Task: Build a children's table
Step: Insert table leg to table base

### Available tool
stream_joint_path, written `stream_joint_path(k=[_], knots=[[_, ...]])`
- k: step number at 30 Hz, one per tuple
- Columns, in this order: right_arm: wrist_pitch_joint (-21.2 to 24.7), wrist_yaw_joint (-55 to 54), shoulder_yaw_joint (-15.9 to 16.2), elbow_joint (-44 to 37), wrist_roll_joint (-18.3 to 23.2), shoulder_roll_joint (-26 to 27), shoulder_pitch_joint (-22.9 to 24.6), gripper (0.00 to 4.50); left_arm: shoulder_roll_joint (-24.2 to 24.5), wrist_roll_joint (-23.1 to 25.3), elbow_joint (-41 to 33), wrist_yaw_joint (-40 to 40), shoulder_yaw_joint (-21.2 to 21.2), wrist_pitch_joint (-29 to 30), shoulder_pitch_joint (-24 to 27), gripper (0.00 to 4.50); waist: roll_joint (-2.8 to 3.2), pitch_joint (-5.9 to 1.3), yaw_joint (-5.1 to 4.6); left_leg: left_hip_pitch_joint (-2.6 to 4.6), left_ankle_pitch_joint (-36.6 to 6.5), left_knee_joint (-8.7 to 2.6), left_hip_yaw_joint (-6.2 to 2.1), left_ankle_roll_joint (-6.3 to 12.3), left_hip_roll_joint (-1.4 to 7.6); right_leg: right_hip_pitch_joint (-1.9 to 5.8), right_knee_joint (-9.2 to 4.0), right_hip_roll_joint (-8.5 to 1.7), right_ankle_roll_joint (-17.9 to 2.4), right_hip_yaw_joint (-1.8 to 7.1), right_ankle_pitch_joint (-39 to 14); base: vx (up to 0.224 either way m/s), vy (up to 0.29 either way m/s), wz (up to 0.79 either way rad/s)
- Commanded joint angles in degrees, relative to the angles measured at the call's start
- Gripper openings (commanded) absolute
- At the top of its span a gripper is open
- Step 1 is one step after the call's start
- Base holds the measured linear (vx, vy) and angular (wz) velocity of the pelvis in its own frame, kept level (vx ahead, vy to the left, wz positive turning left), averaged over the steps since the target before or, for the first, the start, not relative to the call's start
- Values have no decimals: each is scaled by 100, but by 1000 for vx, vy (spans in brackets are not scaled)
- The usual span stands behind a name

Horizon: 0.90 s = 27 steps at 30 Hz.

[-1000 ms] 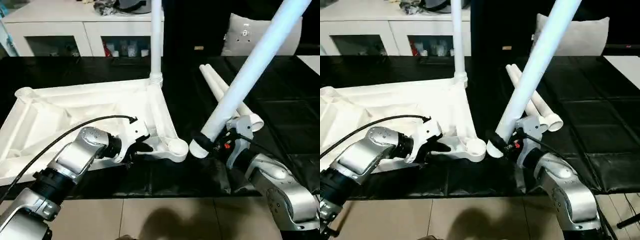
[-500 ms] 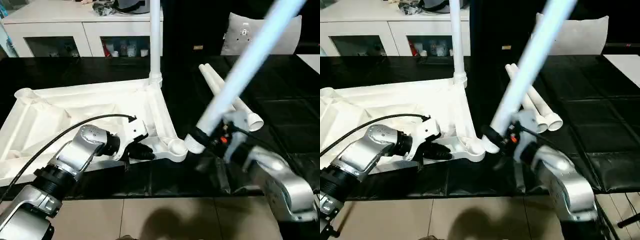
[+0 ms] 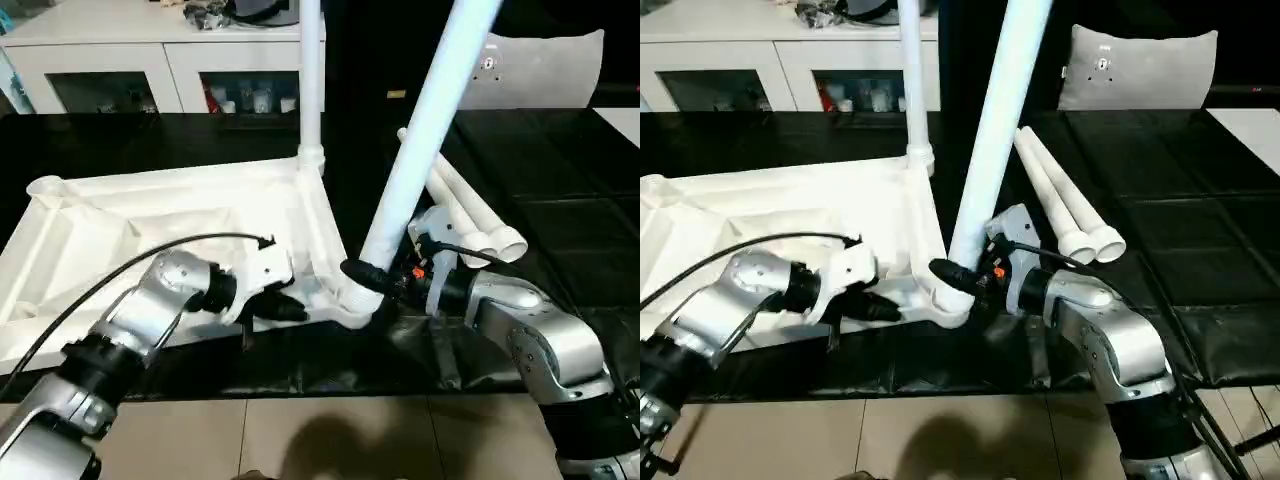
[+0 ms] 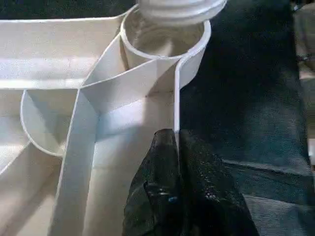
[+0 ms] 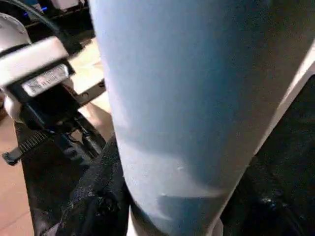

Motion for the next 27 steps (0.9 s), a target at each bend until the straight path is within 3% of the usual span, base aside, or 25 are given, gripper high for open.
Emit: stream_joint_path(k=[1, 3, 6, 10, 15, 27], knots=[[-107, 60, 37, 28, -55, 4, -114, 191, 11, -102, -64, -64, 100, 229, 76, 0, -57, -379, 27, 184, -941, -477, -85, 44, 327, 158, -334, -328, -1707, 89, -211, 0, 0, 0], [-178, 71, 53, 80, -67, 16, -110, 191, -38, -262, -61, -154, 203, 278, 93, 55, -58, -374, 30, 186, -991, -482, -84, 27, 327, 154, -339, -329, -1692, 89, -309, 0, 0, 0], [-241, 59, 31, 133, -66, 49, -111, 191, -51, -249, -10, -160, 210, 195, 95, 58, -63, -370, 30, 184, -1003, -485, -86, 34, 328, 152, -354, -329, -1668, 96, -367, 0, 0, 0], [-301, 75, 38, 204, -96, 80, -110, 191, -79, 3, 171, -8, 172, -63, 81, 96, -41, -368, 32, 183, -1069, -495, -94, 2, 331, 151, -360, -328, -1625, 98, -431, 0, 0, 0], [-387, 105, 57, 275, -153, 109, -120, 191, -153, -31, 260, -67, 231, -65, 59, 98, -43, -373, 39, 187, -1086, -496, -89, -26, 329, 146, -361, -328, -1630, 98, -391, 0, 0, 0], [-502, 174, 129, 339, -272, 69, -100, 191, -412, -61, 749, -232, 304, -564, -45, 1, -43, -376, 44, 185, -1077, -495, -94, 9, 335, 155, -360, -337, -1653, 100, -306, 0, 0, 0]])
